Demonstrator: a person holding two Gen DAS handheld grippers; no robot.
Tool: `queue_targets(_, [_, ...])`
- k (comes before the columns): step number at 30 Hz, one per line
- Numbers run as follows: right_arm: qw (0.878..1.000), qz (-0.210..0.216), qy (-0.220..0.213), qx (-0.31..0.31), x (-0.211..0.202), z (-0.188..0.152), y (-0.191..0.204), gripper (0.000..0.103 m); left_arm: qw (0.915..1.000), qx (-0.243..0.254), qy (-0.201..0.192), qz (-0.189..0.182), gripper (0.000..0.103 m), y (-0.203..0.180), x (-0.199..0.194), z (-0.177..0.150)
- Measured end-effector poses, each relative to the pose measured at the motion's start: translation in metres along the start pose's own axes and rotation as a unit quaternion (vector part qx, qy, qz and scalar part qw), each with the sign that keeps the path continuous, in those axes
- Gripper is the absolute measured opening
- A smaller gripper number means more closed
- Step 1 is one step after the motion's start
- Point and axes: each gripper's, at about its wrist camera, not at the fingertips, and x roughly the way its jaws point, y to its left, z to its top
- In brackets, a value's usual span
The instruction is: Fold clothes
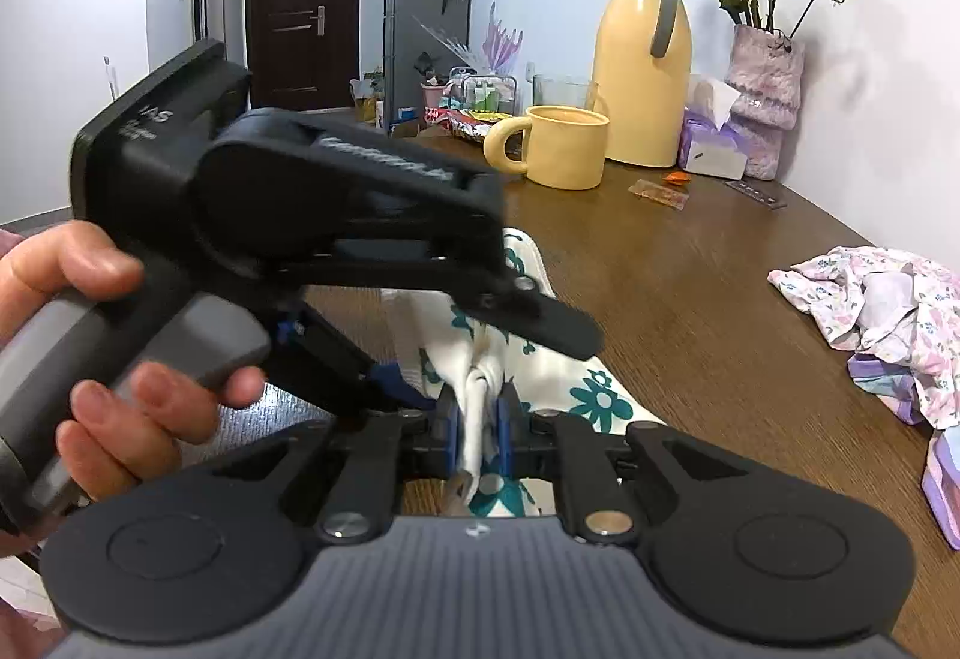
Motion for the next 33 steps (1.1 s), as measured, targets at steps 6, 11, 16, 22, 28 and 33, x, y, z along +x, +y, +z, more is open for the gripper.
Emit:
queue_targets(6, [1.000, 0.009, -0.009, 0.009, -0.005, -0.005, -0.002, 0.015, 0.9993, 0.006, -0.038, 0.005, 0.029, 0.002, -0.002, -0.004])
queue_targets(11, [0.999, 0.034, -0.016, 0.037, -0.037, -0.018, -0.018, 0.033, 0.9981, 0.026, -0.053, 0.014, 0.020, 0.003, -0.004, -0.009])
queue_targets(16, [0.997, -0.003, 0.002, 0.073, -0.092, -0.051, -0.060, 0.045, 0.9910, 0.108, -0.066, 0.043, 0.018, -0.013, -0.007, -0.016])
queue_targets(22, [0.991, -0.064, 0.040, 0.111, -0.144, -0.089, -0.112, 0.045, 0.9458, 0.296, -0.082, 0.106, 0.015, -0.056, 0.001, -0.036])
queue_targets(28, [0.989, -0.057, 0.062, 0.121, -0.171, -0.127, -0.125, 0.047, 0.8018, 0.560, -0.095, 0.185, 0.014, -0.115, 0.018, -0.099])
queue_targets(33, [0.988, -0.064, 0.047, 0.132, -0.197, -0.149, -0.131, 0.048, 0.6667, 0.710, -0.051, 0.221, 0.014, -0.128, 0.057, -0.168])
